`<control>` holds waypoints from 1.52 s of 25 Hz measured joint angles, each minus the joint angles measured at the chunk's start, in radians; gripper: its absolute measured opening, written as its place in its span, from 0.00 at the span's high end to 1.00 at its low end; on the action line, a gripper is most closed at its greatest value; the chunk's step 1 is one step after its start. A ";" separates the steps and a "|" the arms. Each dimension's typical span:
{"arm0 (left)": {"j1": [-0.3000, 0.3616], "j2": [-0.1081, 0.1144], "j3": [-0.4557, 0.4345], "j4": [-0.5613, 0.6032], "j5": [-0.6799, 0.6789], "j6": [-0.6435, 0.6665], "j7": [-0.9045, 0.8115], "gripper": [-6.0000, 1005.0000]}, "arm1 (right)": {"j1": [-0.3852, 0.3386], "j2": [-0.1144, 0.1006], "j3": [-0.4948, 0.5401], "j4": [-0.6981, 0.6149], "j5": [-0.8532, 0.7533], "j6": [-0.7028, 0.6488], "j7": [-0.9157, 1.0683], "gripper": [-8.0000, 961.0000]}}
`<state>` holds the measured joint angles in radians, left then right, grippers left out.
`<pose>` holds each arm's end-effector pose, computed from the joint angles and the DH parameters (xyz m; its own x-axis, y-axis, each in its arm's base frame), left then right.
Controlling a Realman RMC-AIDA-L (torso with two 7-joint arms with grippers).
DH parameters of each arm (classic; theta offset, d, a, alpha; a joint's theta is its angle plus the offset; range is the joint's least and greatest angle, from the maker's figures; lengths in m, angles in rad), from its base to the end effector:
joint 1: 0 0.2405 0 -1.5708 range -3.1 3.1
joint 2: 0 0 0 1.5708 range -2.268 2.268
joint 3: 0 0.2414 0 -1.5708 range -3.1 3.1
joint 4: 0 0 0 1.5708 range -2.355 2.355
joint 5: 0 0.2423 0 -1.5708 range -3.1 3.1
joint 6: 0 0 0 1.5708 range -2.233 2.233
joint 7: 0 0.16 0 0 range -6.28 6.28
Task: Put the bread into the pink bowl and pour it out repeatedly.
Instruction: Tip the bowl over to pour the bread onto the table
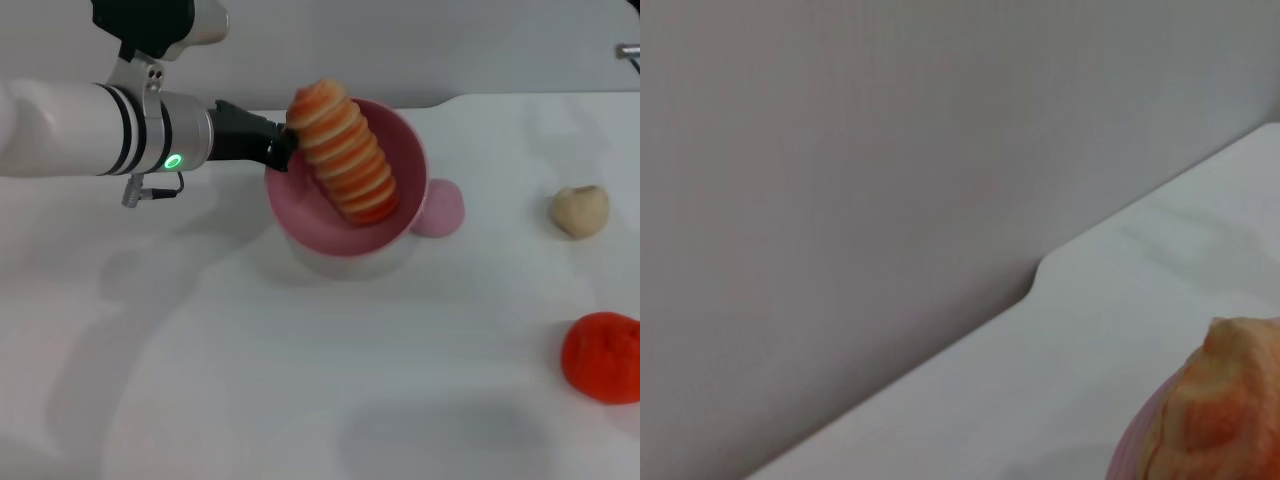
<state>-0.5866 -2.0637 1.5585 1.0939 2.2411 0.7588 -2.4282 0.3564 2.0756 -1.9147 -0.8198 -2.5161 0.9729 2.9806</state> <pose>-0.1503 0.4458 -0.0532 0.8404 0.4665 0.2758 0.5385 -0.6618 -0.5216 0.1915 0.4167 0.0225 0.6143 0.3844 -0.6890 -0.7045 -0.1259 -0.6984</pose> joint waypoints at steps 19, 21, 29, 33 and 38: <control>0.107 0.003 0.277 0.006 0.006 -0.415 0.146 0.95 | -0.055 0.001 0.018 0.110 0.045 0.094 -0.022 0.39; 0.119 0.003 0.286 0.005 0.008 -0.436 0.197 0.95 | -0.055 0.001 0.013 0.110 0.046 0.095 -0.023 0.39; 0.134 -0.001 0.341 0.006 0.142 -0.514 0.261 0.95 | -0.056 0.003 -0.016 0.105 0.046 0.095 -0.025 0.39; 0.127 -0.002 0.347 0.006 0.221 -0.514 0.262 0.95 | -0.056 0.005 -0.033 0.104 0.046 0.095 -0.025 0.39; 0.126 -0.003 0.357 0.008 0.263 -0.530 0.270 0.95 | -0.056 0.006 -0.055 0.103 0.048 0.096 -0.025 0.39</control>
<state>-0.4602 -2.0669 1.9153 1.1018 2.5043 0.2292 -2.1580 0.3006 2.0820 -1.9701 -0.7164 -2.4685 1.0688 2.9553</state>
